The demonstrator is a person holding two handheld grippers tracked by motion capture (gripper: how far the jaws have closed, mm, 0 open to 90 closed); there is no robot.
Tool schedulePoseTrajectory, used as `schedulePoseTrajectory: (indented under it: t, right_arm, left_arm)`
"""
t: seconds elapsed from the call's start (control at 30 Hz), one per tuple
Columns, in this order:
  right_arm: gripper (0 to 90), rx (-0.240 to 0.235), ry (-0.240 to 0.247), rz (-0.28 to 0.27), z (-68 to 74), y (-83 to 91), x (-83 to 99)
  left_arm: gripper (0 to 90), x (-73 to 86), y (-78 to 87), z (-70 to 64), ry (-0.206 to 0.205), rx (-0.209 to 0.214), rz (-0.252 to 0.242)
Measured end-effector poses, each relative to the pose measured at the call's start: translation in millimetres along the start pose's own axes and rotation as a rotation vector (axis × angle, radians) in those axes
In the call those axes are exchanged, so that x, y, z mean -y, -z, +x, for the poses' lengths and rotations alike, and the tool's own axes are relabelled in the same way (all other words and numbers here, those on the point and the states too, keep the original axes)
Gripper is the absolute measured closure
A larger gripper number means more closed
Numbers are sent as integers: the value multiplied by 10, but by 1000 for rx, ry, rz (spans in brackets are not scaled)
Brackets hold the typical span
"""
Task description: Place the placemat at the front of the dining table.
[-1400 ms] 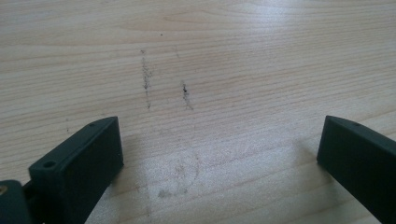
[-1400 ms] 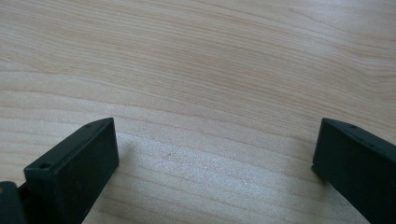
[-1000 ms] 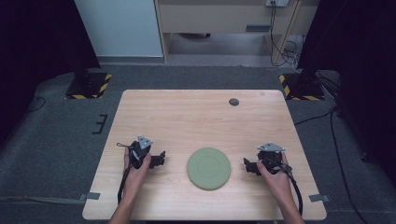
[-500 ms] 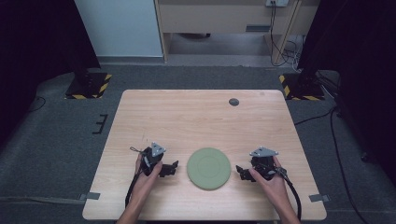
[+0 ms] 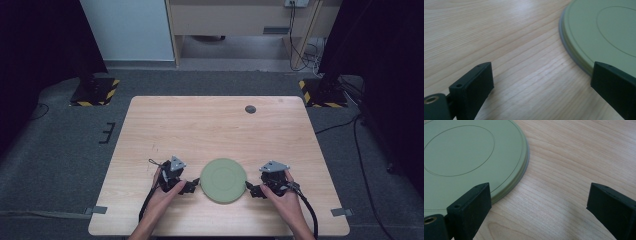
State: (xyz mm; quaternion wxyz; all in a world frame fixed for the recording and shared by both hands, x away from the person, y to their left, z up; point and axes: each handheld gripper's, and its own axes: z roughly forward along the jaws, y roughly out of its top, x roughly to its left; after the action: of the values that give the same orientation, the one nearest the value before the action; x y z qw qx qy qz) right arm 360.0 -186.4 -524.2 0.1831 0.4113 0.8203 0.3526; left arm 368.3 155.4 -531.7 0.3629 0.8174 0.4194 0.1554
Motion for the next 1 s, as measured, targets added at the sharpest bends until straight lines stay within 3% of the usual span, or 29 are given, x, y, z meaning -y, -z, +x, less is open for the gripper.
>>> schedulePoseTrajectory:
  t: [0.1, 0.53, 1.0]
  right_arm:
    - [56, 0, 1, 2, 7, -1, 0]
    - [41, 23, 13, 19, 13, -41, 9]
    - [31, 98, -14, -11, -9, -113, -37]
  left_arm:
    - [34, -8, -15, -43, -13, -3, 4]
    - [32, -17, -35, -49, 10, -27, -5]
    - [3, -59, -104, -4, 32, -55, -17]
